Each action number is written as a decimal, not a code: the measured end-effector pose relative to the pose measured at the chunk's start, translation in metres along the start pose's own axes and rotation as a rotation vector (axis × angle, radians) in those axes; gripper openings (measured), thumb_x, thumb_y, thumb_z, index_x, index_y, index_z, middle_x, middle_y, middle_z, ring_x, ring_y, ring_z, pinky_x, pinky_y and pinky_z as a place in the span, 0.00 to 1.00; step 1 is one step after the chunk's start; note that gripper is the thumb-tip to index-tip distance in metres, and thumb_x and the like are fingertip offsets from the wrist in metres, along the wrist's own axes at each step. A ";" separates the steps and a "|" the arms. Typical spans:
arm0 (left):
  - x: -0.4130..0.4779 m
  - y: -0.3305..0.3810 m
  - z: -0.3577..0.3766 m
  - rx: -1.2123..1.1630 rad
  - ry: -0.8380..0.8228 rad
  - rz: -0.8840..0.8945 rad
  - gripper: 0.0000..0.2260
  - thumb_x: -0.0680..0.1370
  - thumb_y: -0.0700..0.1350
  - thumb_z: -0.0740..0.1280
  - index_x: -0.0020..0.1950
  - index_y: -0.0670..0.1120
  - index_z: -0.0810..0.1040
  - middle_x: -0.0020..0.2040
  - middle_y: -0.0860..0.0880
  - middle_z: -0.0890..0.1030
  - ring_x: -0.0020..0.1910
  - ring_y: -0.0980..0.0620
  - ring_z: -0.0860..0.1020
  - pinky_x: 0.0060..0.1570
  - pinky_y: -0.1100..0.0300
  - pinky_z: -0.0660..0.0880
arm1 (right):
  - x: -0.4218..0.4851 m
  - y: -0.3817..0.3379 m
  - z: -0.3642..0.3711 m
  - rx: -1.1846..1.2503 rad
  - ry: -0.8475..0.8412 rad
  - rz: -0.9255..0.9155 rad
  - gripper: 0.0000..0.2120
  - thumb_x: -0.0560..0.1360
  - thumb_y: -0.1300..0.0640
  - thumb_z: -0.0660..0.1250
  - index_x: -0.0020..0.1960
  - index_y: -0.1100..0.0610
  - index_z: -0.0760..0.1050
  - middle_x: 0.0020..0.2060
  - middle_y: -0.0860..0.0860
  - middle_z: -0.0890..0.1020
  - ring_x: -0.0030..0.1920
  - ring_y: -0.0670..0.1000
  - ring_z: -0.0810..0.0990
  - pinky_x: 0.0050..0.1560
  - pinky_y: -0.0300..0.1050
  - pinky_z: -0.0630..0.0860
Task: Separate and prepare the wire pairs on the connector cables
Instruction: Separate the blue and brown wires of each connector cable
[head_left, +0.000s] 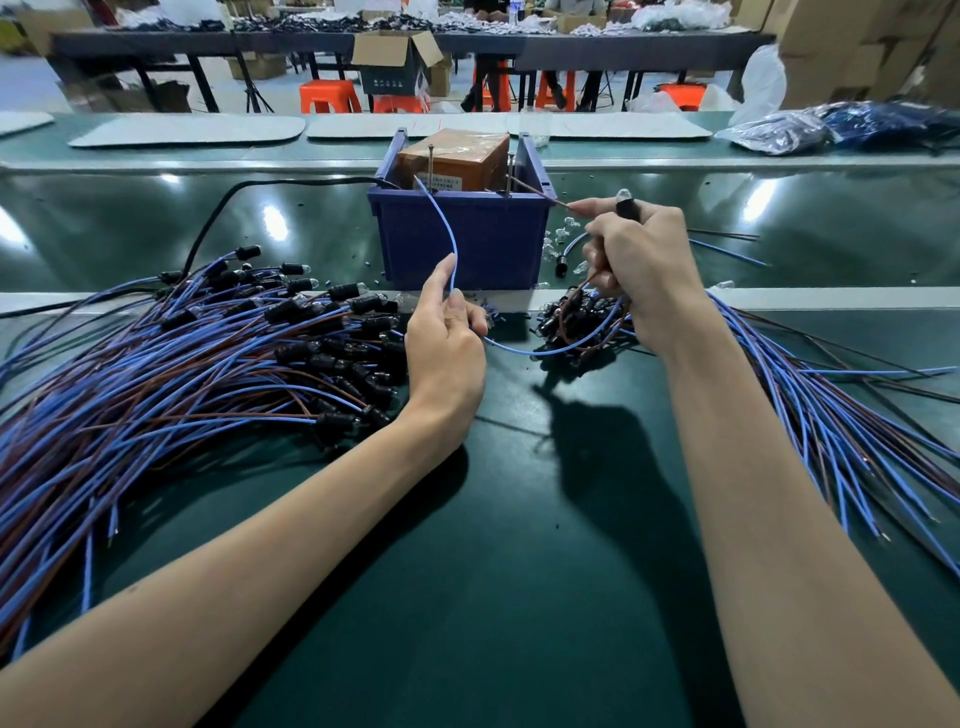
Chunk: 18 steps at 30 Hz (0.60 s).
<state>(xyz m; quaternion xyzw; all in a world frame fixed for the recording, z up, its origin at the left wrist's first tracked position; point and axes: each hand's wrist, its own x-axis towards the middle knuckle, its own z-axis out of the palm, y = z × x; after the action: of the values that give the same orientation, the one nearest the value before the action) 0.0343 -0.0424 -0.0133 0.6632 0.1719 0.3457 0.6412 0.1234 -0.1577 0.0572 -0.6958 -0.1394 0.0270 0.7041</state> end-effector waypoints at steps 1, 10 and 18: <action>0.000 0.000 0.000 -0.006 -0.003 -0.002 0.18 0.84 0.40 0.53 0.72 0.49 0.67 0.28 0.57 0.70 0.27 0.61 0.66 0.32 0.66 0.65 | 0.000 0.000 0.000 0.006 0.002 0.001 0.13 0.74 0.67 0.58 0.45 0.57 0.79 0.18 0.44 0.69 0.20 0.42 0.66 0.20 0.33 0.61; -0.002 0.004 0.000 -0.021 -0.028 0.005 0.18 0.83 0.37 0.52 0.72 0.47 0.68 0.32 0.51 0.67 0.26 0.61 0.66 0.33 0.70 0.66 | 0.000 -0.001 -0.001 0.008 -0.005 -0.008 0.14 0.73 0.67 0.58 0.43 0.56 0.81 0.19 0.44 0.69 0.22 0.43 0.66 0.21 0.35 0.61; -0.003 0.005 0.001 -0.027 -0.030 0.013 0.17 0.83 0.37 0.52 0.70 0.47 0.70 0.31 0.53 0.67 0.26 0.62 0.65 0.32 0.72 0.65 | 0.001 0.001 -0.002 0.018 -0.022 -0.023 0.14 0.73 0.67 0.57 0.42 0.56 0.81 0.18 0.44 0.68 0.22 0.43 0.65 0.21 0.35 0.60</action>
<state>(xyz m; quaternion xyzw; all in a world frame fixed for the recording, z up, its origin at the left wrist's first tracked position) 0.0320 -0.0460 -0.0091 0.6605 0.1534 0.3423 0.6504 0.1245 -0.1594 0.0567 -0.6876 -0.1549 0.0277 0.7089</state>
